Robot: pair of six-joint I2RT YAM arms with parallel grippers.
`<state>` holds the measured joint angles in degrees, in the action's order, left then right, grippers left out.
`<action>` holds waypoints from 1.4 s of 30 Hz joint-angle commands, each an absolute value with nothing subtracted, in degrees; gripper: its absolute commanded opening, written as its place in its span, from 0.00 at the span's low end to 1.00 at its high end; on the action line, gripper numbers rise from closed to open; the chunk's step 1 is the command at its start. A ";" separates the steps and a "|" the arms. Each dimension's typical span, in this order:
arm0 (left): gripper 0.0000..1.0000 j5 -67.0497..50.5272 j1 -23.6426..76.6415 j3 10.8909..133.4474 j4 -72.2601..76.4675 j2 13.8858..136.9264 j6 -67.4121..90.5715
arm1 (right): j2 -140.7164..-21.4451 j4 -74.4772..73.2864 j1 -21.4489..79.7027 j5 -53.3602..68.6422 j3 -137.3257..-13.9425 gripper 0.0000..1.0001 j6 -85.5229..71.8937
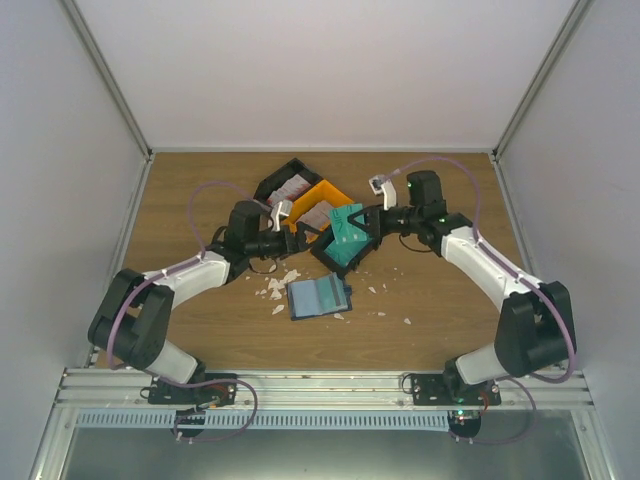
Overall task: Put the credit cards into the card holder
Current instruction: Adjust the storage box at the center of the board.
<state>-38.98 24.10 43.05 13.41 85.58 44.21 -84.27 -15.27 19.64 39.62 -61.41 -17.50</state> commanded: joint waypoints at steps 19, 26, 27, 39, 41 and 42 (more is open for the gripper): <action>0.00 -47.22 27.52 44.94 29.88 87.12 48.42 | -78.41 7.24 17.18 63.45 -50.33 0.01 -34.89; 0.00 -46.85 26.58 41.18 29.16 81.47 46.61 | -74.58 10.15 14.06 67.61 -46.97 0.04 -35.25; 0.00 -46.91 26.43 40.81 28.88 80.68 46.40 | -73.97 10.23 13.66 68.23 -46.63 0.04 -35.26; 0.00 -45.13 24.10 38.14 20.04 73.06 43.32 | -68.07 2.36 12.21 63.60 -45.64 0.01 -31.18; 0.00 -43.37 24.24 36.94 15.64 71.75 41.95 | -67.48 -3.69 12.41 58.58 -46.47 0.00 -27.81; 0.00 -42.40 24.42 35.88 13.94 70.99 41.53 | -67.23 -6.21 12.83 56.19 -46.62 0.01 -26.27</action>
